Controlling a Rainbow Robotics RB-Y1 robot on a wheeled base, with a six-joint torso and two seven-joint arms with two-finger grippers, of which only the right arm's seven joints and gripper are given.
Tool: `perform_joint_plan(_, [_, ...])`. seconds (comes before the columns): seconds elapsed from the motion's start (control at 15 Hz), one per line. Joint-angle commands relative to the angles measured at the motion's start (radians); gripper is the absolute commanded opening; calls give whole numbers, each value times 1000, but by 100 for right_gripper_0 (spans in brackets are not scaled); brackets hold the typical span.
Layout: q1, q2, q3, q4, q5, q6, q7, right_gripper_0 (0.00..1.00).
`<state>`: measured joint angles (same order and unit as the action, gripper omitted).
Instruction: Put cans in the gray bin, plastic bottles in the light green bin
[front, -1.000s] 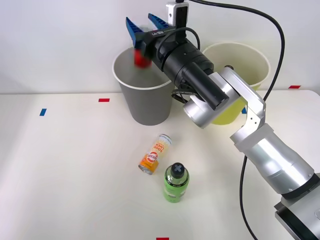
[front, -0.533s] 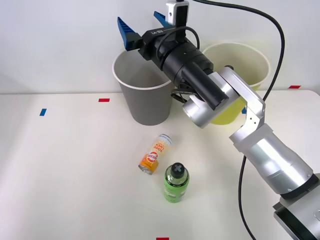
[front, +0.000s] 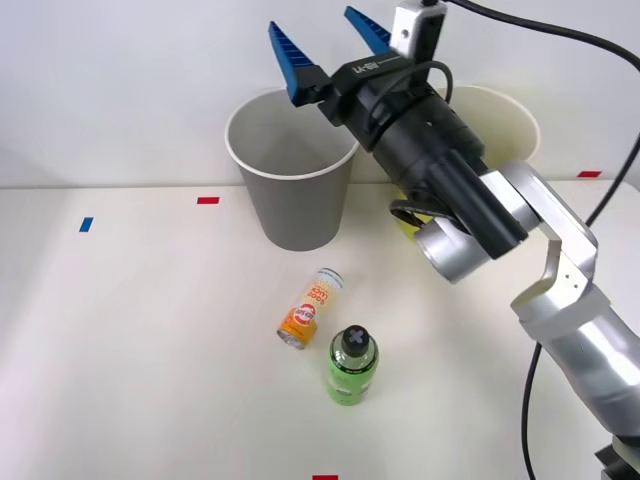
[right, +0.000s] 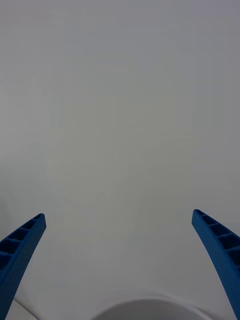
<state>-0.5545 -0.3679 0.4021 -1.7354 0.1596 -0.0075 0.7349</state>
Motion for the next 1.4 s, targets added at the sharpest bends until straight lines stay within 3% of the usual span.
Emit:
perform_joint_plan(0.07, [163,-31,-82,-153,-5,0,-3,100])
perform_joint_plan(0.4, [406,-48,-181,-242,-35,-77,-34,100])
perform_joint_plan(0.93, [693,-95,-276,-245,-35,-203,-25,100])
perform_joint_plan(1.4, [832,-40,-321,-245,-14,-276,-2,100])
